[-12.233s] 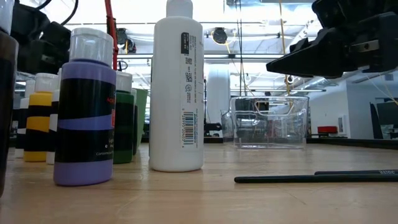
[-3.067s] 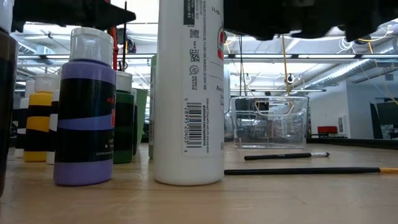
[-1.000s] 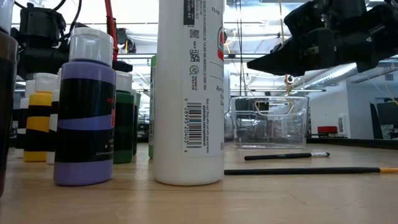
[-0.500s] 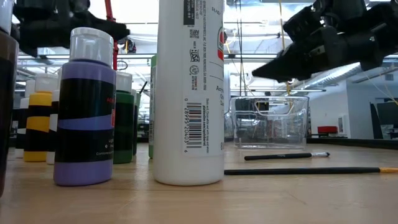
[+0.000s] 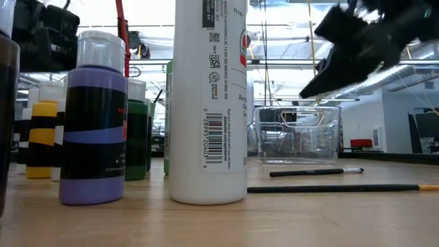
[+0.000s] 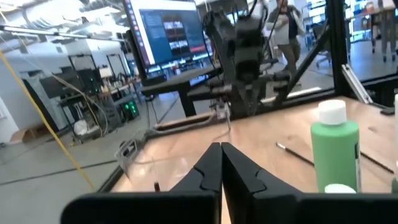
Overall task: Pick & Place Paint Supplies
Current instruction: Put the gold paintbrush into the green cup
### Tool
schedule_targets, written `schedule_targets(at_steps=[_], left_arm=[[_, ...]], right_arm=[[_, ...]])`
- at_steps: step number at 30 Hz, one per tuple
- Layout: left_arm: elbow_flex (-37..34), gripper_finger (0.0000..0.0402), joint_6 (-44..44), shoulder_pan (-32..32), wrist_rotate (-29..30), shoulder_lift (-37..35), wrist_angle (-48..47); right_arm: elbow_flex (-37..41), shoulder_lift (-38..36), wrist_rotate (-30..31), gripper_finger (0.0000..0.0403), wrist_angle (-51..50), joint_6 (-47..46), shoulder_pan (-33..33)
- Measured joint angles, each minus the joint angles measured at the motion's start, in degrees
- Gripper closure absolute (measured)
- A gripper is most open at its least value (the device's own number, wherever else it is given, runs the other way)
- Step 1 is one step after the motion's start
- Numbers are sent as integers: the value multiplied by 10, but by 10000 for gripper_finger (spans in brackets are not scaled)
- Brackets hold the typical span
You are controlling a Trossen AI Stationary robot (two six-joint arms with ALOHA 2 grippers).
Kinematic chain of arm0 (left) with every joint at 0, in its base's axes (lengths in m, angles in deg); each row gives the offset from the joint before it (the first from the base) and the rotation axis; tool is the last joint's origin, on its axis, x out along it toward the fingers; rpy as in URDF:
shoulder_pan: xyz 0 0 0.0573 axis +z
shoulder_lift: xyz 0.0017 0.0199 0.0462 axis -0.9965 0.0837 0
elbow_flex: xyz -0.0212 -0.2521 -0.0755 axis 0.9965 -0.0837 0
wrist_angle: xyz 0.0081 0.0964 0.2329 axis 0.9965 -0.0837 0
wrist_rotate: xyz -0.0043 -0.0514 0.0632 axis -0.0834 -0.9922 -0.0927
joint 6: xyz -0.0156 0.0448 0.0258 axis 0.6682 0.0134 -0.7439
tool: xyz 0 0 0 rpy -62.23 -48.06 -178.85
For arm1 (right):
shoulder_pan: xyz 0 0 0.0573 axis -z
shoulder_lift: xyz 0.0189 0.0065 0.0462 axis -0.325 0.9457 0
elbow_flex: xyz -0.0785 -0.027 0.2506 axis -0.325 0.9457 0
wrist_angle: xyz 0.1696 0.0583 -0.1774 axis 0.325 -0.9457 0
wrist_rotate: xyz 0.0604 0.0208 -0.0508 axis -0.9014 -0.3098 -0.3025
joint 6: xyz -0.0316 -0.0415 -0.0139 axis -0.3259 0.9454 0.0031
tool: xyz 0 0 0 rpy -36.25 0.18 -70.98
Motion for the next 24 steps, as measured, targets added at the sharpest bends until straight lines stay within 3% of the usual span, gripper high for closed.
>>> schedule_targets(at_steps=[6,10,16,24], left_arm=[[0,382,15,0,1,-1,11],[0,379,16,0,1,0,22],[0,378,9,0,1,0,38],[0,378,-7,0,1,0,38]], right_arm=[[-142,64,2,393,-247,-122,-118],[-159,113,-23,401,-245,-152,-187],[-159,195,-103,353,-216,-369,-229],[-158,274,-107,257,-203,-367,-228]])
